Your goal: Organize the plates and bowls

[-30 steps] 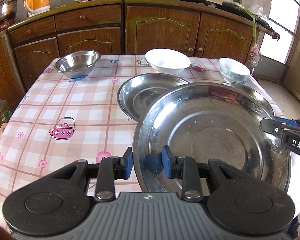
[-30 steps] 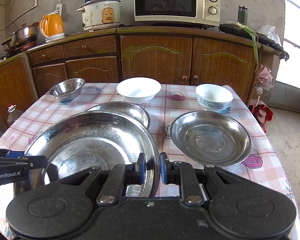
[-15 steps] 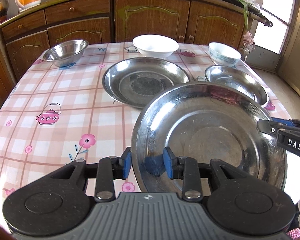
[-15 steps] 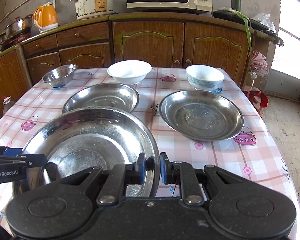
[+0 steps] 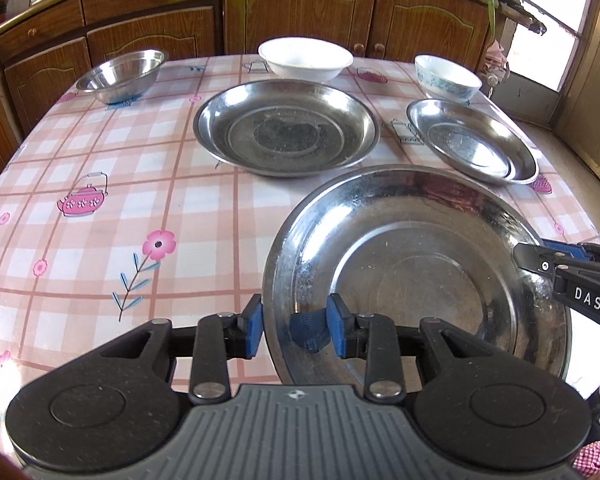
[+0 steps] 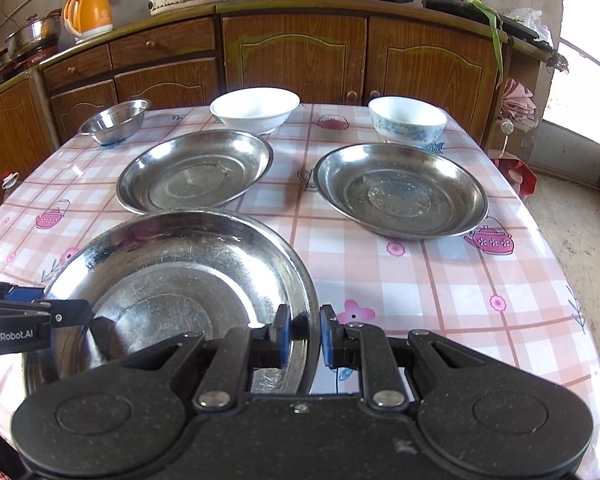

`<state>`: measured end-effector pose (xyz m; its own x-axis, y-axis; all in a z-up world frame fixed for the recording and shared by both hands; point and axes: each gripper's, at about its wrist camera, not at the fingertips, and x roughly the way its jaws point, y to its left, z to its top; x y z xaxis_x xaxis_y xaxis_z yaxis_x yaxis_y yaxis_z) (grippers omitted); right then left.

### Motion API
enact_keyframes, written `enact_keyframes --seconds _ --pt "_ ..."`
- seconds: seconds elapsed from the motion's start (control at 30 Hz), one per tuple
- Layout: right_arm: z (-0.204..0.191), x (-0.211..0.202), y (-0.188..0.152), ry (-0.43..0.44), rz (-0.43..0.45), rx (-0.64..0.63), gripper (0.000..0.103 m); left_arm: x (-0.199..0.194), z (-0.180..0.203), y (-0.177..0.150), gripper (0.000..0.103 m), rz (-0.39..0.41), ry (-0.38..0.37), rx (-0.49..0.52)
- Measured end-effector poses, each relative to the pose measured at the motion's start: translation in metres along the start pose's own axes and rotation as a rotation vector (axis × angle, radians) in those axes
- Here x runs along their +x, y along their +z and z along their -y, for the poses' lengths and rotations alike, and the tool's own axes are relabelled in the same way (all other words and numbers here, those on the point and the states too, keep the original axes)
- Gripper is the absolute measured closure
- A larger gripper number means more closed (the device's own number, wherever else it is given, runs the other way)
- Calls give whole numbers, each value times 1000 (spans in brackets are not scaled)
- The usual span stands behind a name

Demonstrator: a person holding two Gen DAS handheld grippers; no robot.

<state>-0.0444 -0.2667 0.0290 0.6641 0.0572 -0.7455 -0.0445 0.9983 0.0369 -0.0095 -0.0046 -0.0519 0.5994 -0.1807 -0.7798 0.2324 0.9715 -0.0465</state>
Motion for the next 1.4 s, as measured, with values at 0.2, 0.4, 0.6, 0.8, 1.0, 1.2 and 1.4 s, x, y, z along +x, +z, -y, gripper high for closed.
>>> enact_keyframes --seconds 0.2,0.4,0.6,0.8,1.0,1.2,1.4 --pt "1 8 -6 -2 -25 1 82 8 1 -5 71 -26 5 6" --pt "2 13 -11 -13 -32 2 82 14 4 -11 70 -36 6 22" --pt "3 16 -14 -17 -38 8 82 18 5 -12 70 -44 4 21" --pt "4 21 -16 -20 -46 11 81 21 7 -14 70 -47 5 27" --pt "4 23 -18 -18 -51 16 81 20 9 -14 67 -34 4 36" --pt "6 24 -19 -11 -55 28 81 20 10 -14 63 -33 -4 35" --pt "8 24 -19 -7 -59 37 80 21 7 -14 61 -39 -9 17"
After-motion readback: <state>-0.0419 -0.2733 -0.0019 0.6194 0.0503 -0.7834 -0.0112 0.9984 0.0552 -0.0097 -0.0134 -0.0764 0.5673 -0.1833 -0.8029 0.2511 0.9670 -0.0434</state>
